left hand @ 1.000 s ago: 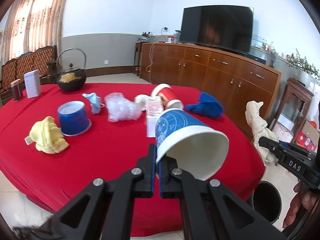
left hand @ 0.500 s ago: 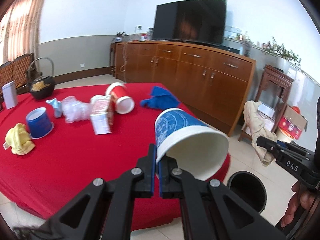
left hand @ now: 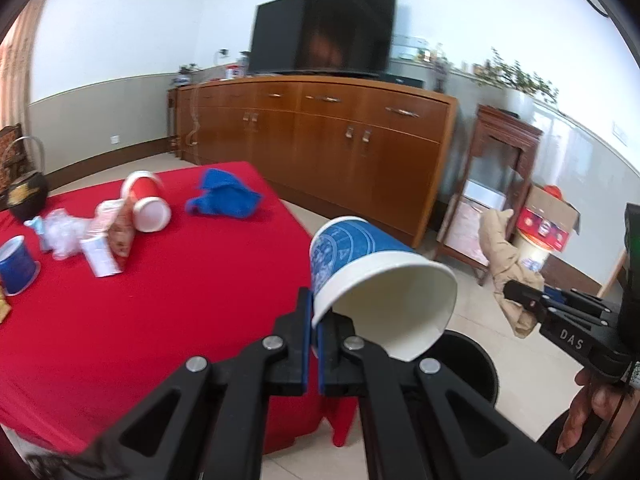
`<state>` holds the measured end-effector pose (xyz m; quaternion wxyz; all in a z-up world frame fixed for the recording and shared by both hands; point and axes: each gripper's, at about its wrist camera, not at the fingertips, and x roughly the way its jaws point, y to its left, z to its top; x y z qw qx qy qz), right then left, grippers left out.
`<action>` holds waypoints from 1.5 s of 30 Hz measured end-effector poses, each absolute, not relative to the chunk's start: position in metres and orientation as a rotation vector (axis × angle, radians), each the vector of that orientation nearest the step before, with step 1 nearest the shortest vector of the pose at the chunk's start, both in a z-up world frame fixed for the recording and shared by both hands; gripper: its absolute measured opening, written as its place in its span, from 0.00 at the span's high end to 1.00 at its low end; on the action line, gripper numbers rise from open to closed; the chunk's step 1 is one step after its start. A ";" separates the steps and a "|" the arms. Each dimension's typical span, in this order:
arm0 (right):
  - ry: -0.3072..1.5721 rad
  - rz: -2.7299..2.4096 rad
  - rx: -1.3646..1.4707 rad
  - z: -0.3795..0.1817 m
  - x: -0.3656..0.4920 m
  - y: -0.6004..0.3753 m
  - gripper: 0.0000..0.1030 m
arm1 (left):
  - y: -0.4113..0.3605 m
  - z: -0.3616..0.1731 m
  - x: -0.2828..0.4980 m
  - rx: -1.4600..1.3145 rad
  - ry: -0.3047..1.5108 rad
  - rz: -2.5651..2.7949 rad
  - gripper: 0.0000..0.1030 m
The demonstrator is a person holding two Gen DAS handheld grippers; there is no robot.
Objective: Collect trash
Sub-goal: 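Carry cloth and paper cup over the black bucket and release both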
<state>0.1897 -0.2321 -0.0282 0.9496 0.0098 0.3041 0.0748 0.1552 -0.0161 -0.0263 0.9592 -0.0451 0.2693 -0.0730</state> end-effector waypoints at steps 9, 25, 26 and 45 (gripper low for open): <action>0.657 0.095 0.035 -0.045 0.179 -0.284 0.82 | -0.075 -0.036 0.164 -0.046 0.587 -0.264 0.97; 0.763 0.038 0.048 -0.097 0.183 -0.355 0.81 | -0.153 -0.075 0.184 0.019 0.691 -0.381 0.97; 0.767 0.037 0.049 -0.099 0.184 -0.357 0.81 | -0.155 -0.078 0.184 0.020 0.695 -0.384 0.97; 1.019 0.235 -0.029 -0.187 0.230 -0.372 0.73 | -0.194 -0.141 0.207 0.043 0.843 -0.420 0.89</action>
